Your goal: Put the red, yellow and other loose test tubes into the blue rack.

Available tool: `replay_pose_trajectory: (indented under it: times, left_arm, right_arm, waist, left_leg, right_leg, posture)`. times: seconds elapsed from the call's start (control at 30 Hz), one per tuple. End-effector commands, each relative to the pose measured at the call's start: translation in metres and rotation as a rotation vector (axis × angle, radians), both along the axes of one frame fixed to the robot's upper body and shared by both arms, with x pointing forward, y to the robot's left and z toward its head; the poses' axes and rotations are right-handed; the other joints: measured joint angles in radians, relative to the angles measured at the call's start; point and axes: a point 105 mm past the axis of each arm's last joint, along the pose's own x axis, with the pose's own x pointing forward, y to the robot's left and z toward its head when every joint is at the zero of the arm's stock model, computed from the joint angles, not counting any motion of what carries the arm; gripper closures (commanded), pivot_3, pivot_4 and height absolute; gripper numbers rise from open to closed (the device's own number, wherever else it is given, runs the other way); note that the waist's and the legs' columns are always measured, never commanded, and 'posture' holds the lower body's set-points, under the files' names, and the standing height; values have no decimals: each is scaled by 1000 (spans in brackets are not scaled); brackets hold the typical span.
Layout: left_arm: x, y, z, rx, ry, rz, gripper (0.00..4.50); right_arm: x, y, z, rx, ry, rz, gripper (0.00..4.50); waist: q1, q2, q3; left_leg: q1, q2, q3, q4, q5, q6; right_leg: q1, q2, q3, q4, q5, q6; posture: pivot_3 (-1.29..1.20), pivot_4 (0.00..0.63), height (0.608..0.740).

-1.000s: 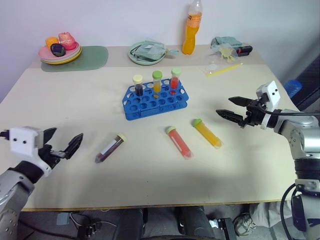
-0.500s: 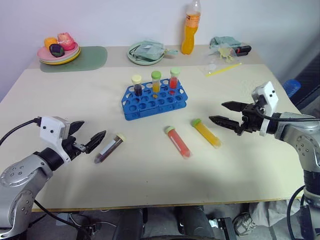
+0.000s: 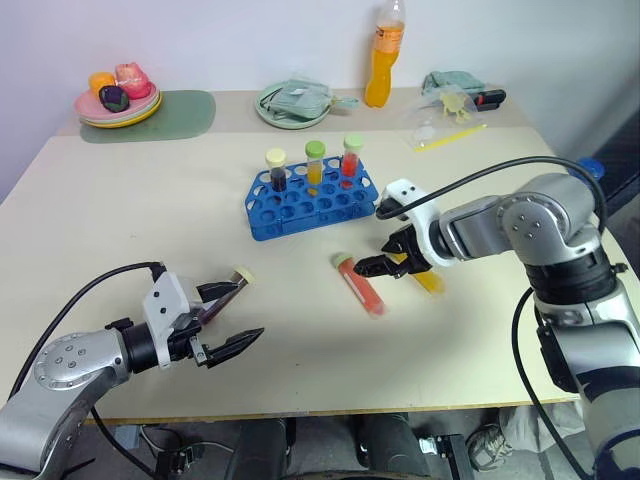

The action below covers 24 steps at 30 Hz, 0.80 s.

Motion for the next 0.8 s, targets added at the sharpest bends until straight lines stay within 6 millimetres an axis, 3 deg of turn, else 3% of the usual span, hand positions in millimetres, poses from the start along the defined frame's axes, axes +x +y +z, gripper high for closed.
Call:
replay_pose_trajectory:
  times: [0.03, 0.3, 0.7, 0.8]
  left_arm:
    - [-3, -2, 3, 15, -43, -31, 40]
    - [-3, 2, -2, 42, -61, -26, 40]
    - [-6, 5, -4, 46, -72, -9, 40]
    - [-6, 5, -4, 47, -72, -7, 0]
  right_arm:
    - [2, 15, 8, -37, -4, -3, 0]
    - [-7, 32, -3, -71, 107, -16, 0]
    - [1, 38, -20, -71, 117, -234, 0]
    - [-1, 42, -20, -60, 118, -221, 878]
  waist:
    - [-6, 0, 0]
    - [-1, 0, 0]
    - [-3, 0, 0]
    - [-3, 0, 0]
  left_leg:
    - [0, 0, 0, 0, 0, 0]
    - [0, 2, 1, -1, 0, 1]
    - [0, 2, 0, 0, 0, 1]
    - [0, 3, 0, 0, 0, 1]
  right_leg:
    - [0, 0, 0, 0, 0, 0]
    - [-1, 2, -2, 0, 1, 2]
    - [0, 4, -4, 1, 2, 4]
    - [0, 4, -4, 1, 2, 4]
  posture:
    - [0, 150, 729]
    - [0, 150, 729]
    - [0, 150, 729]
    - [0, 150, 729]
